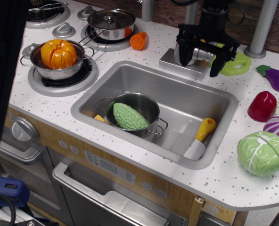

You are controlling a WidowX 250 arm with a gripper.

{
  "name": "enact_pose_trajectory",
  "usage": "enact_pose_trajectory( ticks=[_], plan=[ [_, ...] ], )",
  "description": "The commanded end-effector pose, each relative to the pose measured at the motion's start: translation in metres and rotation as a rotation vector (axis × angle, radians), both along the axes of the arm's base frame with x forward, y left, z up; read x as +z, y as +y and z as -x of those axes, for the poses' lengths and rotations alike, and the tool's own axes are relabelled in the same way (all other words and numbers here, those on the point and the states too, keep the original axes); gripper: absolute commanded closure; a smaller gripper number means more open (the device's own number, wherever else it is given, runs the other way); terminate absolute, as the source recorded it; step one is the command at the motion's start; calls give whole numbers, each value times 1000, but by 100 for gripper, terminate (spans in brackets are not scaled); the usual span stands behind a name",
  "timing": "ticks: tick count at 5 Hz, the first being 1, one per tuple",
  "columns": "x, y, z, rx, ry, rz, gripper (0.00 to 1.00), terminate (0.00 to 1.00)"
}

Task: Turn lever vertical to front

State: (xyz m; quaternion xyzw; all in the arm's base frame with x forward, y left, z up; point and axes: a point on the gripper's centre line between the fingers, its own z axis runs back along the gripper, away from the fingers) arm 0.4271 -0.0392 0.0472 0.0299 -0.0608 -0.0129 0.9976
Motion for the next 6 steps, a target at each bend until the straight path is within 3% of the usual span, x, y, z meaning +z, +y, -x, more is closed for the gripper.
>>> enact_pose_trajectory(
  ticks=[1, 3, 6],
  plan=[
    [52, -5, -15, 2, -226, -16, 0, 0],
    [79, -9, -33, -8, -366, -22, 0, 0],
    [78, -7, -63, -43, -410, -16, 0, 0]
  ],
)
